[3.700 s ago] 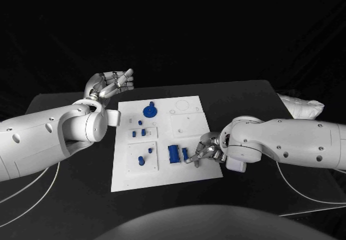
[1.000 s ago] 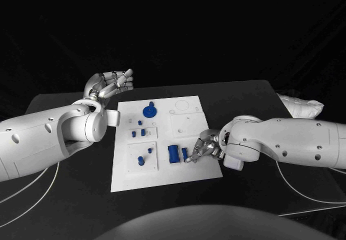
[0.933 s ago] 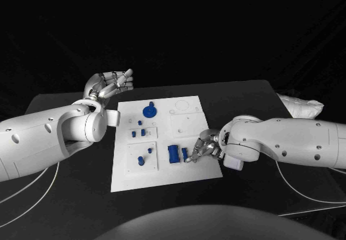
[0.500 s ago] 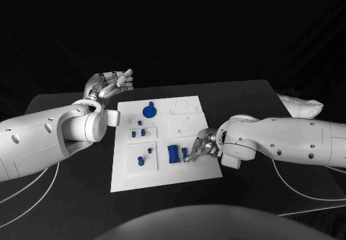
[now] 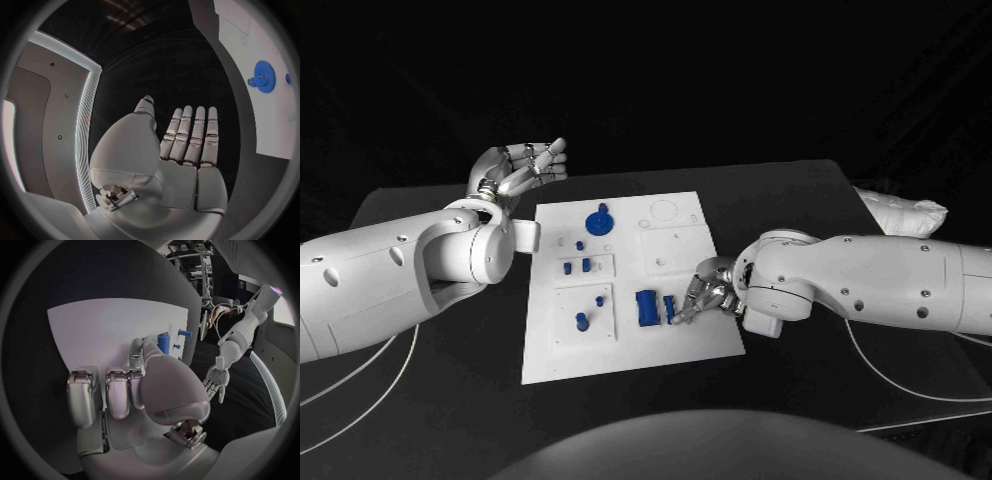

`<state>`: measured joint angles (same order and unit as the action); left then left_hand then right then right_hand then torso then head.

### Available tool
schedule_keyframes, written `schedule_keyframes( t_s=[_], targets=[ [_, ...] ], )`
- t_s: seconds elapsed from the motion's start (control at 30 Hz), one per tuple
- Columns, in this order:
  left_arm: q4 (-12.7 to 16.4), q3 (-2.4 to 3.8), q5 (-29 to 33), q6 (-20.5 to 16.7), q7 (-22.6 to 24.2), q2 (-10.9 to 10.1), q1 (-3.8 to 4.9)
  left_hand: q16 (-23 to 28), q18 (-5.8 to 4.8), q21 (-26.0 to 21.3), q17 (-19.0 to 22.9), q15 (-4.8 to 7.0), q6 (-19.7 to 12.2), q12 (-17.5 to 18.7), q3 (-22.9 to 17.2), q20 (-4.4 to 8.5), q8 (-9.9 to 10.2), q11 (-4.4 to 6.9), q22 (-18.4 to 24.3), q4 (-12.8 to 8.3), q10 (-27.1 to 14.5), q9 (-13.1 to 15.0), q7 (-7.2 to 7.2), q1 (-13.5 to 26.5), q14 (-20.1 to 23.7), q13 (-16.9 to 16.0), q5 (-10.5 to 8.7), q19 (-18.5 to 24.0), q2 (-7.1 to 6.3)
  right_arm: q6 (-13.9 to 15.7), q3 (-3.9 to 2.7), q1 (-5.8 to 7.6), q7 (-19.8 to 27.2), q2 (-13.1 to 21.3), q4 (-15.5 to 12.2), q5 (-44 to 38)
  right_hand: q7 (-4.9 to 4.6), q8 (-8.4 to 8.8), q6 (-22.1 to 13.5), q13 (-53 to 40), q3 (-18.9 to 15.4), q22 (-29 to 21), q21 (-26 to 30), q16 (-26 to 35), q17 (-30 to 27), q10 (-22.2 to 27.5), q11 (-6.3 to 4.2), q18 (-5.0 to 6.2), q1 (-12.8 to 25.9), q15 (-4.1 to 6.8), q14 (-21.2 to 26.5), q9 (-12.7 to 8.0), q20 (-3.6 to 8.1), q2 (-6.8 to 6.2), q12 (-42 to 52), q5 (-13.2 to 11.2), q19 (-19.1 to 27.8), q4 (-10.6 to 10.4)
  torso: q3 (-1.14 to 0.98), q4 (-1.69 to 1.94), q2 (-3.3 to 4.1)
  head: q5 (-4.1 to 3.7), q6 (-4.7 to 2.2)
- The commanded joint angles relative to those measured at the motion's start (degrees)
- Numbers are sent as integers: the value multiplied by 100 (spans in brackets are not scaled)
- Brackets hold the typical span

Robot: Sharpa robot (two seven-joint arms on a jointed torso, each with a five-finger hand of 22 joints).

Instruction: Assemble the parts on the task board

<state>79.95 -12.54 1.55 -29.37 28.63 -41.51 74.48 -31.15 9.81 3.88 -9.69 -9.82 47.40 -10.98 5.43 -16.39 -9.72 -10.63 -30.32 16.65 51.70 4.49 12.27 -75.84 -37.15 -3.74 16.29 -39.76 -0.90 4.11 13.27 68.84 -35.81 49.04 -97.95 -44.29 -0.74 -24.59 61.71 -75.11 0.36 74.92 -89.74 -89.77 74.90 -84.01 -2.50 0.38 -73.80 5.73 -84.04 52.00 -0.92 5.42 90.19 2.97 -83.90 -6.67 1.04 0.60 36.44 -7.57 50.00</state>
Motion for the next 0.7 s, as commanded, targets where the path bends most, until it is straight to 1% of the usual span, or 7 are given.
schedule_keyframes(
  t_s=[0.03,0.17,0.37,0.43,0.53,0.63,0.7],
  targets=[
    [12,5,-25,92,39,6,6,-20,24,-11,6,-1,-42,-12,37,-11,-33,14,5,12,-37,-9,48,-1,37,6,20,28,39,56,3,-6,82,3,-38,-61,52,22,4,-1489,0,1508,-26,-23,1510,-599,-54,-38,-106,33,-596,5,37,49,-19,38,-610,37,-1,0,-1,-4,0],
    [19,5,-25,95,43,0,6,-20,24,-11,6,-1,-42,-12,37,-11,-33,14,5,12,-37,-9,48,-1,37,6,20,28,39,582,3,-6,527,54,-111,15,46,23,13,-1489,-8,1508,-26,-23,1510,-599,-51,-38,-103,33,-596,11,38,26,-19,40,-610,42,0,-1,0,4,0],
    [31,5,-25,90,53,-17,5,-28,24,-10,16,-1,-44,-17,42,-11,-37,14,14,12,-41,-9,48,-4,40,7,20,30,45,1748,3,-6,1852,246,-234,617,-7,56,-68,-1489,-123,1508,-26,-23,1510,-599,-6,-38,107,29,-596,59,36,-59,-19,92,-610,-94,-2,-2,2,26,0],
    [37,5,-25,89,59,-22,5,-29,24,-9,17,-1,-44,-17,42,-11,-38,14,15,12,-41,-9,48,-4,40,7,20,30,45,2214,3,-4,2439,350,-278,1035,-76,159,-269,-1489,-191,1508,-26,-23,1510,-599,48,-38,234,9,-596,48,26,-88,-19,264,-610,-200,-2,-3,1,35,0],
    [43,5,-25,89,72,-26,5,-29,24,-9,18,-1,-44,-17,43,-11,-38,14,15,12,-41,-9,48,-4,40,7,20,29,45,2681,3,4,3069,468,-317,1615,-147,269,-400,-1489,-240,1508,-26,-23,1510,-599,111,-38,327,-39,-596,-6,-10,-86,-19,477,-610,-305,-7,-8,3,48,0],
    [45,4,-25,89,87,-24,5,-30,24,-9,18,-1,-44,-18,43,-11,-38,14,16,12,-41,-9,48,-3,40,7,20,29,45,2959,3,21,3698,558,-322,2283,-205,374,-496,-1489,-287,1508,-26,-23,1510,-599,161,-38,395,-97,-596,-77,-57,-79,-19,711,-610,-397,-10,-11,3,46,0],
    [48,4,-25,87,103,-20,5,-30,24,-9,18,-1,-44,-18,44,-11,-38,14,16,12,-41,-9,48,-3,40,7,20,29,45,3025,2,29,4068,593,-312,2673,-274,518,-645,-1489,-324,1508,-26,-23,1510,-599,214,-38,428,-182,-596,-184,-117,-72,-19,850,-610,-466,-8,-10,0,60,0]
  ],
)
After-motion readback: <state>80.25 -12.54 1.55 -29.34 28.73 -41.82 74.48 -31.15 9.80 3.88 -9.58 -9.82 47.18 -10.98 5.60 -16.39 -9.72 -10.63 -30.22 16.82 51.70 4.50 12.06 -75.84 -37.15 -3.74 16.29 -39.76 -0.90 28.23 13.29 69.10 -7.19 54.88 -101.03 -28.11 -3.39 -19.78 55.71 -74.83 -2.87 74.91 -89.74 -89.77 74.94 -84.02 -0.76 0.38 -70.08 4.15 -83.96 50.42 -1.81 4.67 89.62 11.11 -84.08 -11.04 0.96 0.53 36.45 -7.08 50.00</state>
